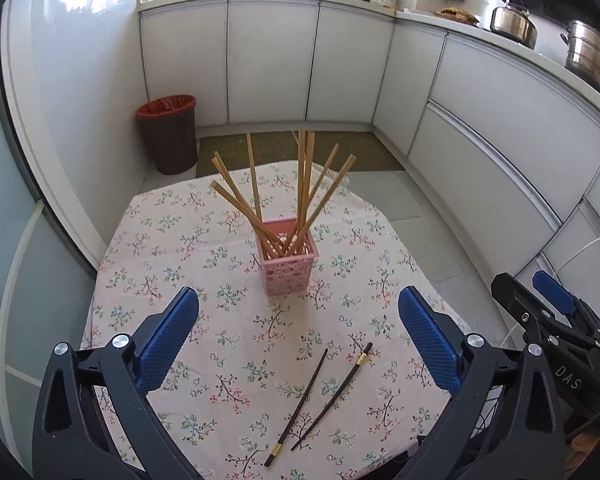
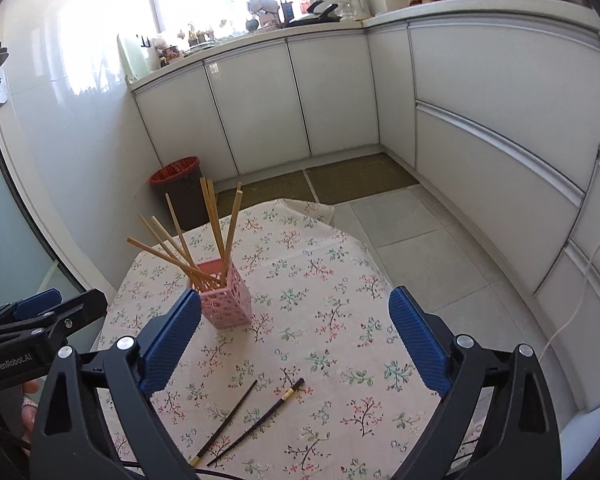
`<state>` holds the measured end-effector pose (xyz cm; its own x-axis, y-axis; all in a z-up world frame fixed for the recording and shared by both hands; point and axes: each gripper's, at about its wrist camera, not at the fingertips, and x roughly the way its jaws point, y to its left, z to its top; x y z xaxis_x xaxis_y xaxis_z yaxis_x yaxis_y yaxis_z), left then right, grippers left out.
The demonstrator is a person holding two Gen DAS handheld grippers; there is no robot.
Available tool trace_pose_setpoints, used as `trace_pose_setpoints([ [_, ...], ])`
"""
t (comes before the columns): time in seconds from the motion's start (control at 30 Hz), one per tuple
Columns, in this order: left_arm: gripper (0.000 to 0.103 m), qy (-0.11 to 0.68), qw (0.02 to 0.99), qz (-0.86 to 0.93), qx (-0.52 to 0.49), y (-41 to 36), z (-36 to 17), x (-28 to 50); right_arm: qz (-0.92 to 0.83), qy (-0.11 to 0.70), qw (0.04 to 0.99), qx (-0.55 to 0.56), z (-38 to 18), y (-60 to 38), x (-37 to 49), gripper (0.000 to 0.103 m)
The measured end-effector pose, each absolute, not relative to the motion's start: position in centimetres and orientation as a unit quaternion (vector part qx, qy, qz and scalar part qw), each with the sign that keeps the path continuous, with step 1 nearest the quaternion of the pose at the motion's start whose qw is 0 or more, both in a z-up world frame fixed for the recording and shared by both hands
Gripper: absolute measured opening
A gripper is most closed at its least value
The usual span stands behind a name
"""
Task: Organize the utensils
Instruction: 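Move both open grippers down to the two black chopsticks on the cloth, then grasp a black chopstick with the left gripper while the right gripper grasps the gold-banded one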
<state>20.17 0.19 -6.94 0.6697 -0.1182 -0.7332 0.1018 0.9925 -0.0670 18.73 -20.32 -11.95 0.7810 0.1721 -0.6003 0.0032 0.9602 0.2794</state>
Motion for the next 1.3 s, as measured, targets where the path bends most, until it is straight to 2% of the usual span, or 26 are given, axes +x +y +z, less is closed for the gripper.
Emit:
trace_pose_setpoints([
  [0.2, 0.096, 0.487, 0.87, -0.075, 0.02, -1.6, -12.1, 22.5, 0.063, 0.415, 0.887, 0.194, -17.0, -22.0, 16.9, 0.093],
  [0.5, 0.096, 0.629, 0.772, -0.061, 0.075, -3.0, -24.2, 26.5, 0.04, 0.53, 0.806, 0.261, -23.3, -23.8, 16.6, 0.093],
  [0.67, 0.089, 0.654, 0.749, -0.066, 0.084, -3.3, -27.1, 27.7, 0.032, 0.555, 0.78, 0.286, -24.9, -24.7, 16.6, 0.093],
  [0.77, 0.078, 0.662, 0.742, -0.073, 0.076, -3.0, -27.7, 27.9, 0.03, 0.56, 0.778, 0.283, -25.3, -24.8, 16.6, 0.093],
  [0.83, 0.061, 0.667, 0.737, -0.079, 0.076, -2.9, -28.1, 27.9, 0.031, 0.564, 0.775, 0.284, -25.5, -24.8, 16.7, 0.093],
  [0.87, 0.056, 0.67, 0.734, -0.082, 0.075, -2.9, -28.4, 27.9, 0.032, 0.565, 0.773, 0.286, -25.6, -24.8, 16.7, 0.093],
  [0.93, 0.034, 0.683, 0.722, -0.09, 0.066, -2.6, -29.3, 27.8, 0.031, 0.568, 0.77, 0.288, -25.8, -24.8, 16.7, 0.093],
  [1.0, 0.027, 0.68, 0.724, -0.093, 0.067, -2.4, -29.5, 27.7, 0.03, 0.569, 0.77, 0.288, -25.8, -24.8, 16.9, 0.093],
  [1.03, 0.012, 0.68, 0.724, -0.097, 0.068, -2.4, -29.4, 27.6, 0.028, 0.569, 0.77, 0.288, -25.8, -24.8, 16.9, 0.093],
  [1.07, 0.006, 0.681, 0.723, -0.099, 0.069, -2.7, -29.4, 27.7, 0.026, 0.569, 0.77, 0.287, -25.9, -24.8, 17.0, 0.093],
  [1.3, 0.004, 0.669, 0.732, -0.103, 0.078, -2.2, -29.3, 27.1, 0.019, 0.575, 0.769, 0.278, -26.4, -23.8, 18.4, 0.093],
])
